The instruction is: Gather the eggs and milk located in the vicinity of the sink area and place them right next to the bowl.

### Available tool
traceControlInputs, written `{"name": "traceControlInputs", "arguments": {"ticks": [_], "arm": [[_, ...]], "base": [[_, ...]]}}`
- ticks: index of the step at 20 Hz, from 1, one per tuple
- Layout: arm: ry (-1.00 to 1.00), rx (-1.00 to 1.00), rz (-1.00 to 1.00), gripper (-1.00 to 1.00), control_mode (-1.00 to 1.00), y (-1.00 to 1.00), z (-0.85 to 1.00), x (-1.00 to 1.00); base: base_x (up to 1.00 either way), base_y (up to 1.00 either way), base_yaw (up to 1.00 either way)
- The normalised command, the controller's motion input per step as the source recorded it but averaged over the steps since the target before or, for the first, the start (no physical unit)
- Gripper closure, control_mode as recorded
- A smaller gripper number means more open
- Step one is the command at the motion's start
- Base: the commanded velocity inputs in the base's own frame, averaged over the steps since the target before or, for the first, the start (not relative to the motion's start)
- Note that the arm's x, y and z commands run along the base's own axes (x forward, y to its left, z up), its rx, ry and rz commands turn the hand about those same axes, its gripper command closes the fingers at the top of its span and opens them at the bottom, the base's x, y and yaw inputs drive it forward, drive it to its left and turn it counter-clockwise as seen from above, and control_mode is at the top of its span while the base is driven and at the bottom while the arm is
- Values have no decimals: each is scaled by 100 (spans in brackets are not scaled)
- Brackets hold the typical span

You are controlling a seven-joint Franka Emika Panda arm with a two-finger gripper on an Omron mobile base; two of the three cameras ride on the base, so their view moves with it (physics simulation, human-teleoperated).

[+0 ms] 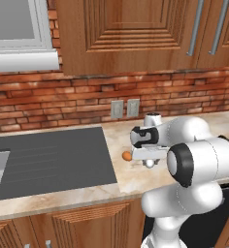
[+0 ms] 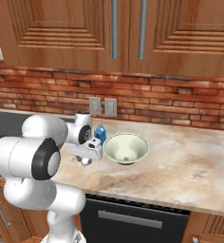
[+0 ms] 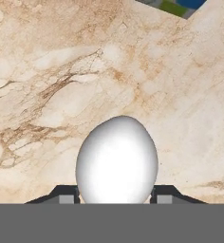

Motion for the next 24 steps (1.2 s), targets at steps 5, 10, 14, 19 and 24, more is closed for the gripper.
{"name": "traceControlInputs", "arguments": {"ticks": [5, 10, 14, 19, 24], "arm": [[0, 0, 1, 100, -100, 0, 0, 5], [0, 0, 8, 100, -100, 0, 0, -28], [-2, 0, 14, 100, -100, -17, 15, -57], [0, 0, 10, 100, -100, -41, 32, -43], [0, 0, 4, 100, -100, -73, 25, -6]], "base": [[0, 0, 0], [0, 0, 0], [0, 0, 0], [0, 0, 0], [0, 0, 0]]}}
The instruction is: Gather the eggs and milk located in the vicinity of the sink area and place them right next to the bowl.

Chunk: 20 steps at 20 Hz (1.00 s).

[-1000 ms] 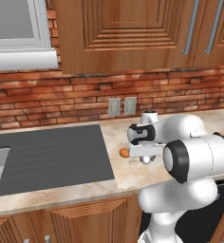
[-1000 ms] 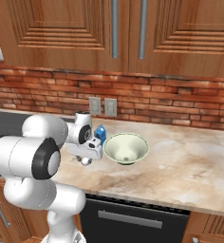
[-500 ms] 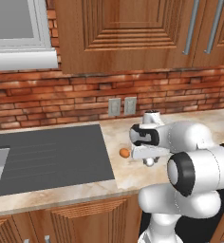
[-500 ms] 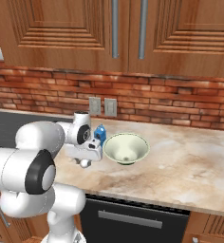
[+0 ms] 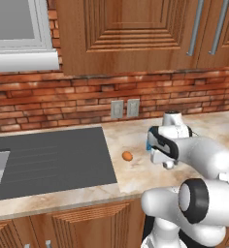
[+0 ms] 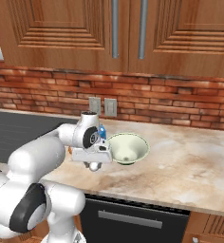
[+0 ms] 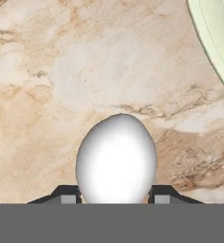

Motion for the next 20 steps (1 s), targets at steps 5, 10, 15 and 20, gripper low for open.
{"name": "traceControlInputs", "arguments": {"ticks": [5, 10, 15, 20], "arm": [[0, 1, 2, 100, -100, -83, 9, -1], [1, 3, 2, 100, -100, -80, 17, 0], [4, 6, 2, 100, -100, -78, 24, 0], [1, 10, 4, 100, -100, -71, 17, 0]], "base": [[0, 0, 0], [0, 0, 0], [0, 0, 0], [0, 0, 0]]}}
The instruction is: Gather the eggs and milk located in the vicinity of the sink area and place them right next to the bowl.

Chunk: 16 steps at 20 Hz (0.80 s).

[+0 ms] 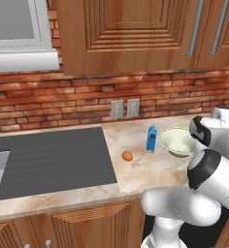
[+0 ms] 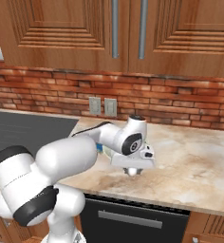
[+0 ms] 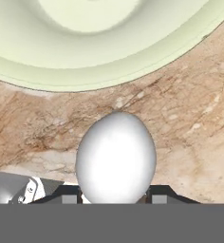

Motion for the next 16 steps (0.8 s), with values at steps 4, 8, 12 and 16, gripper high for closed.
{"name": "traceControlInputs", "arguments": {"ticks": [4, 8, 12, 16], "arm": [[-9, 19, 14, 100, -100, -39, 0, 0], [-12, 16, 22, 100, -100, -20, -1, 0], [-7, 10, 25, 100, -100, -27, 0, 0], [0, 6, 27, 100, -100, -26, 0, 0]], "base": [[0, 0, 0], [0, 0, 0], [0, 0, 0], [0, 0, 0]]}}
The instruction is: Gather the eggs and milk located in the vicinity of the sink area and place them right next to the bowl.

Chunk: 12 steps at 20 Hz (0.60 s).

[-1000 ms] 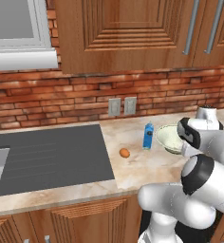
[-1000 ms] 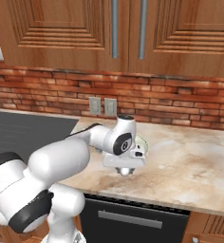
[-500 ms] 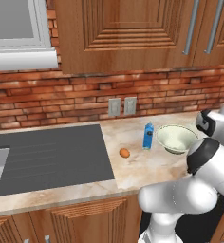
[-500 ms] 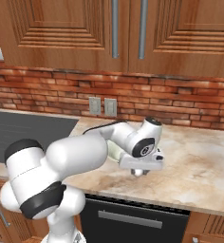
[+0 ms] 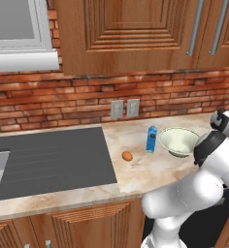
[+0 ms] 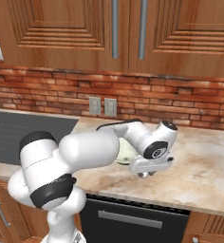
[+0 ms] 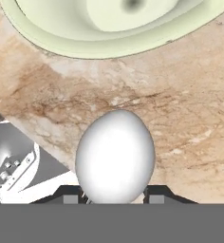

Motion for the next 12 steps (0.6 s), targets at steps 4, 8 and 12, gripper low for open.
{"name": "traceControlInputs", "arguments": {"ticks": [4, 8, 12], "arm": [[0, 3, 18, 100, -100, -2, 0, 0], [0, 1, 13, 100, -100, 0, -2, 1], [0, 0, 10, 100, -100, 0, -20, 6]], "base": [[0, 0, 0], [0, 0, 0], [0, 0, 0]]}}
